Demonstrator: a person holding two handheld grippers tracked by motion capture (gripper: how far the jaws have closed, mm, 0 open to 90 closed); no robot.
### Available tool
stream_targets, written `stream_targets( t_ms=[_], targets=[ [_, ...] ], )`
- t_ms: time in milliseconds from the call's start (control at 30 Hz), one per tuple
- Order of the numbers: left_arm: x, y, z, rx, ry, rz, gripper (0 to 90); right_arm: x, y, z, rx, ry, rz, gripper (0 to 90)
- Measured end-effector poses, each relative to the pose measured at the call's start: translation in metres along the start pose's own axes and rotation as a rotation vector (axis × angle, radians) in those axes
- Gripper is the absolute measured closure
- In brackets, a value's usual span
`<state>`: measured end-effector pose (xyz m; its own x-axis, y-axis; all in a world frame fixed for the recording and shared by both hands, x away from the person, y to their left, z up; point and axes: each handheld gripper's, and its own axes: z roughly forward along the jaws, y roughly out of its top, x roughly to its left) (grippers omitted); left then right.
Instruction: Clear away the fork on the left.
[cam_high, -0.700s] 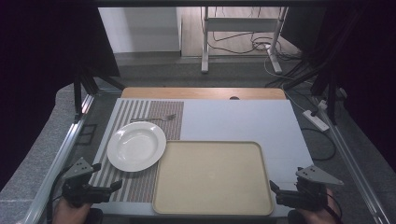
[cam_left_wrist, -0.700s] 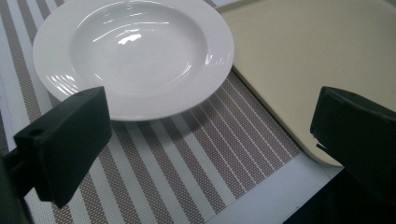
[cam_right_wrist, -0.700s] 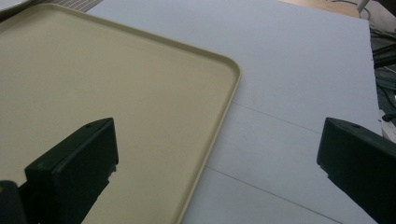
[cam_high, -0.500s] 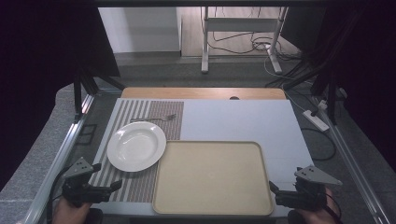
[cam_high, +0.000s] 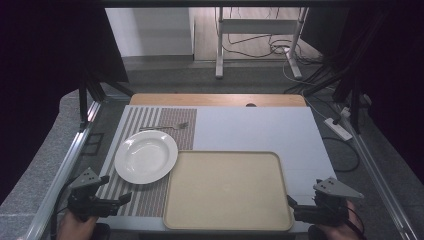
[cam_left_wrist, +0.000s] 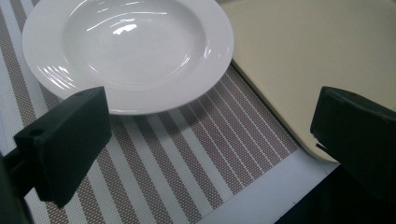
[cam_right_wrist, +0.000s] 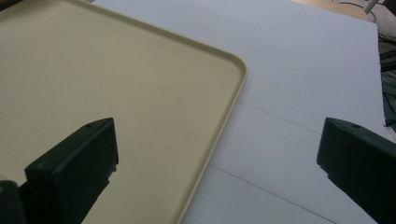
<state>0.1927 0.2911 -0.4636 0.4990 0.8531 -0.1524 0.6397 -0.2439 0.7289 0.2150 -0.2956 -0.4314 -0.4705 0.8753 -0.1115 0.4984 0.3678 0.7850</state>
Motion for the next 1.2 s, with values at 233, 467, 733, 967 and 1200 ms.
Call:
stream_targets(
  t_ms=[233,467,733,967,1200],
  targets=[
    [-0.002,0.001,0.001,0.014,0.013,0.010,0.0,0.000,0.000,0.000,0.003,-0.001,-0.006,0.0],
    [-0.003,0.005,0.004,0.036,-0.011,0.012,0.0,0.001,0.000,0.001,0.006,-0.002,-0.012,0.0],
    [0.000,0.007,0.004,0.021,-0.023,-0.010,0.0,0.002,0.000,0.001,0.011,-0.003,-0.018,0.0],
    [-0.002,0.010,0.012,0.029,-0.046,-0.004,0.0,0.002,0.000,0.001,0.011,-0.002,-0.022,0.0],
    [-0.003,0.016,0.019,0.033,-0.039,0.010,0.0,0.002,0.000,0.002,0.013,-0.003,-0.022,0.0]
  ],
)
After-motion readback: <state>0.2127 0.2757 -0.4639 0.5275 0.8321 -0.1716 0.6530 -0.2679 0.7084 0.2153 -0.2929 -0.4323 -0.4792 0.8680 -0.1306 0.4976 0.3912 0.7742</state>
